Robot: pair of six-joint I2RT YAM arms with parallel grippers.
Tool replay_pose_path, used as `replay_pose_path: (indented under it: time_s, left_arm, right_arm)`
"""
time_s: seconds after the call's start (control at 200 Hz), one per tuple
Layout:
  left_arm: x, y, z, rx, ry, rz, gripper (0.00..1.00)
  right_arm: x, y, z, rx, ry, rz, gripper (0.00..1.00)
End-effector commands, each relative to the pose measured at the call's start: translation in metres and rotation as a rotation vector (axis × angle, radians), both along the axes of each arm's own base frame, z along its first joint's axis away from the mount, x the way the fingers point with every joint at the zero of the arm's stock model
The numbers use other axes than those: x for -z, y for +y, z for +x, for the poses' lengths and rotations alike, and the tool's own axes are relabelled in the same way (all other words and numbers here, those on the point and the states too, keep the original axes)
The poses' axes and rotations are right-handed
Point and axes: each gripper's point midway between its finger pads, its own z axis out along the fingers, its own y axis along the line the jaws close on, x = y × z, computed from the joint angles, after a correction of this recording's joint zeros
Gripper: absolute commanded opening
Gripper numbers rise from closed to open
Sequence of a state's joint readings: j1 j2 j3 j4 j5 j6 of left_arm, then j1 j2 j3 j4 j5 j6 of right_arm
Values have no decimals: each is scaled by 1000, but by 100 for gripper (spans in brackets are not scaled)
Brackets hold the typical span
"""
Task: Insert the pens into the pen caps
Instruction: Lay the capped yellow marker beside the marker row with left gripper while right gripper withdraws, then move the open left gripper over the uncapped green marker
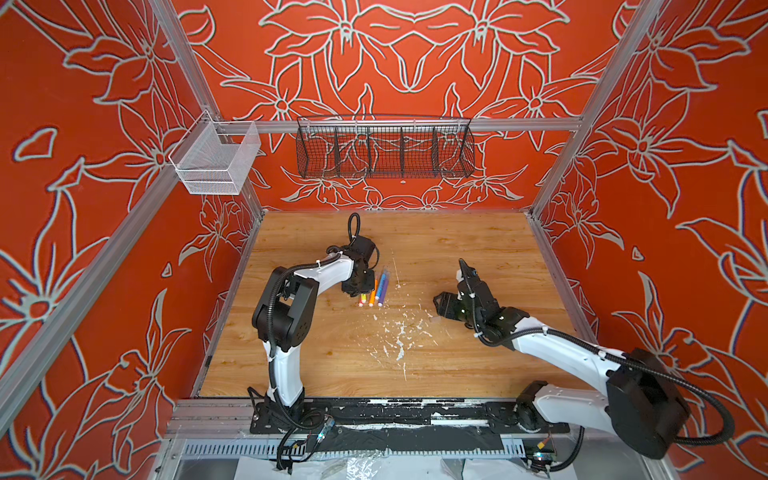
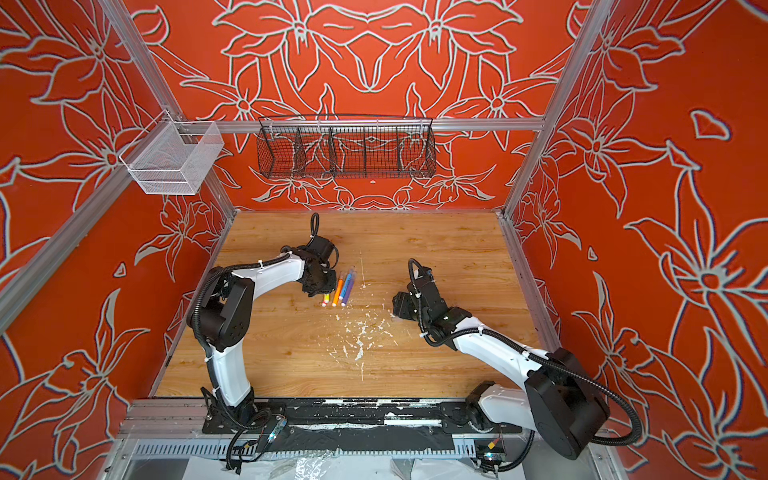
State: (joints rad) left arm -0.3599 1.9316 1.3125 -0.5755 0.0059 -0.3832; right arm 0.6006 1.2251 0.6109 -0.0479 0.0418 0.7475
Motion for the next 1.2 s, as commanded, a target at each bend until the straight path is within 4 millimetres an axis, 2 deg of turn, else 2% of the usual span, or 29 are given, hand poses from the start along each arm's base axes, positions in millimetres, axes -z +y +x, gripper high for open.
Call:
replay_pose_path:
  time_s: [0.0, 0.24, 0.405, 0.505, 0.736, 0.891, 1.026, 1.191]
  left_arm:
    - [0, -3, -1, 6, 22, -20, 27]
    - [-6, -11, -2, 25, 2, -66, 37]
    - [-22, -16, -1, 43, -66, -115, 44]
    - [-36, -17, -2, 55, -126, -146, 44]
    - [-60, -35, -7, 118, -217, -277, 40]
    - [-60, -35, -7, 117, -213, -273, 40]
    - [-55, -26, -7, 81, -201, -226, 40]
    - [-51, 15, -5, -43, -203, -21, 40]
  right_arm:
    - [-7, 5, 5, 5, 11, 44, 65]
    - [1, 6, 7, 5, 48, 65, 62]
    - [4, 7, 8, 5, 65, 77, 61]
    - [6, 8, 8, 3, 75, 83, 60]
    - [11, 9, 9, 1, 96, 91, 58]
    - [16, 10, 9, -1, 116, 96, 56]
    - [19, 12, 9, -6, 132, 102, 55]
    - [23, 13, 9, -8, 148, 106, 53]
